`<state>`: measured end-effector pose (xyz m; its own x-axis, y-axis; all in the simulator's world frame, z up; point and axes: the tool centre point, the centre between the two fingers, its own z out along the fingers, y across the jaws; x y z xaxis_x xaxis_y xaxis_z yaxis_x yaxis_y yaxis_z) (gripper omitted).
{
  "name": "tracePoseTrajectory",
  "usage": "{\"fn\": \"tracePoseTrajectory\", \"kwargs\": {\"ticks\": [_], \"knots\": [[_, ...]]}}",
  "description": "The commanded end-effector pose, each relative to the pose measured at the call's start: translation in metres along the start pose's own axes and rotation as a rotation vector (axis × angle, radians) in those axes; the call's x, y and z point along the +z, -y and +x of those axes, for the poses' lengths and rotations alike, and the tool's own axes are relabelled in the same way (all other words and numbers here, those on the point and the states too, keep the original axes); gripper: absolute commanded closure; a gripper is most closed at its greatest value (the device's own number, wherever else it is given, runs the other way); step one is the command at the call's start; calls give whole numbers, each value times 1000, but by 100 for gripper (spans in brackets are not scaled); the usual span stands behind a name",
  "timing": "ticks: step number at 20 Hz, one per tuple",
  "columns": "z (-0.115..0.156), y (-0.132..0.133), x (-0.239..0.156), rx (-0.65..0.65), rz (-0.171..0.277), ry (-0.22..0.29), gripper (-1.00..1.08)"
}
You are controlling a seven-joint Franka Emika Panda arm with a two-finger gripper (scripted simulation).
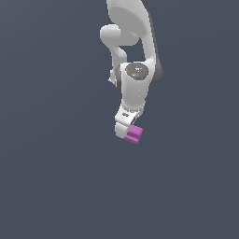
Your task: Pick up the object and move it to a goal position.
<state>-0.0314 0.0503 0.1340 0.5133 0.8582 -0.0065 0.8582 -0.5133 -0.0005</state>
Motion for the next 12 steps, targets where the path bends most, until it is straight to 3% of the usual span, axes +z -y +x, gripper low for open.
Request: {"fn": "tracePoseTrajectory", "kwargs": {"ticks": [1, 12], "knots": [[2, 3, 1, -44, 0, -3, -92], [6, 7, 2, -103, -1, -6, -92]]}}
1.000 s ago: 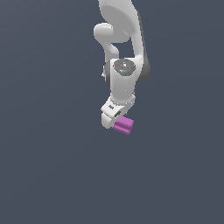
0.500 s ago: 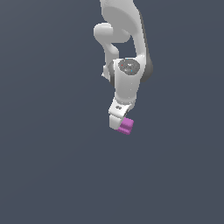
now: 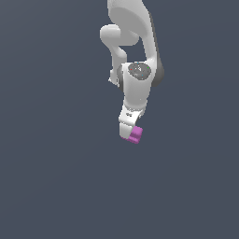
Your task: Pick up the object and move it to a goal position.
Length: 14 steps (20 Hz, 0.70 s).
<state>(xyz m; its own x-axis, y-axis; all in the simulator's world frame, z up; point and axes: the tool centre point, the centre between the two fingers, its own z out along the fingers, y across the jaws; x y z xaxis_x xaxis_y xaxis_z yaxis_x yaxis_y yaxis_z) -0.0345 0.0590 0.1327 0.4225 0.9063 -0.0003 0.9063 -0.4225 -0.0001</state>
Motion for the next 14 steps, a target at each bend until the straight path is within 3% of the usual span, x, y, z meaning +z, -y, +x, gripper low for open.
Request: {"fn": "tracePoseTrajectory", "kwargs": {"ticks": [1, 14], "knots": [[0, 0, 1, 0, 0, 0, -92], [0, 1, 49, -5, 0, -1, -92]]}}
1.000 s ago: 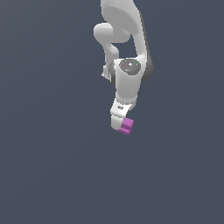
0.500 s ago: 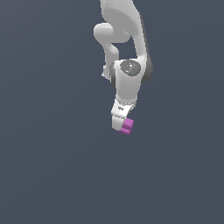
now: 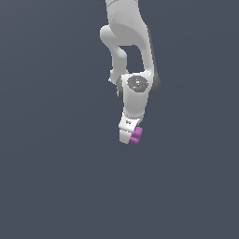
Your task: Pick up the object and move it to a goal position.
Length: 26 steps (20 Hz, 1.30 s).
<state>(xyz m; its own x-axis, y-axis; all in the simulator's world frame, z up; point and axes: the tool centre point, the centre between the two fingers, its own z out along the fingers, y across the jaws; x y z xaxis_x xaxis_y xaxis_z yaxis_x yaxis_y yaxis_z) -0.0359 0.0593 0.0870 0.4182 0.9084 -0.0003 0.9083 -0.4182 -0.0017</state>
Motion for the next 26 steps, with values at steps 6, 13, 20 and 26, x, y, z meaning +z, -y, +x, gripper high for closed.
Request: {"fn": "tracePoseTrajectory", "kwargs": {"ticks": [6, 13, 20, 26], "knots": [[0, -1, 4, 0, -2, 0, 108], [1, -1, 3, -1, -3, -1, 108], [3, -1, -13, -1, -3, -1, 108], [9, -2, -50, -2, -3, -1, 108]]}}
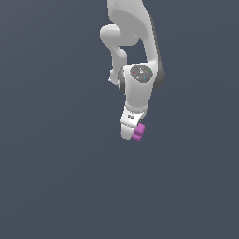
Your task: Pick up the object and move it to a goal position.
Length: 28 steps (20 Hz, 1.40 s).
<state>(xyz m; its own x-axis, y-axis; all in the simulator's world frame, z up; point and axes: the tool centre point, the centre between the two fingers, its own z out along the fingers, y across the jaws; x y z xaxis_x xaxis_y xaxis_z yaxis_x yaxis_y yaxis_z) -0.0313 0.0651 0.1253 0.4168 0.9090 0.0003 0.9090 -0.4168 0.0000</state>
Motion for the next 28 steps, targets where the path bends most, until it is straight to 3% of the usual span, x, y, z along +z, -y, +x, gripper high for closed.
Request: {"fn": "tracePoseTrajectory", "kwargs": {"ticks": [1, 21, 28], "knots": [[3, -1, -19, 0, -1, -1, 108], [36, -9, -226, -1, 1, -1, 108], [45, -14, -278, 1, 0, -1, 108]]}}
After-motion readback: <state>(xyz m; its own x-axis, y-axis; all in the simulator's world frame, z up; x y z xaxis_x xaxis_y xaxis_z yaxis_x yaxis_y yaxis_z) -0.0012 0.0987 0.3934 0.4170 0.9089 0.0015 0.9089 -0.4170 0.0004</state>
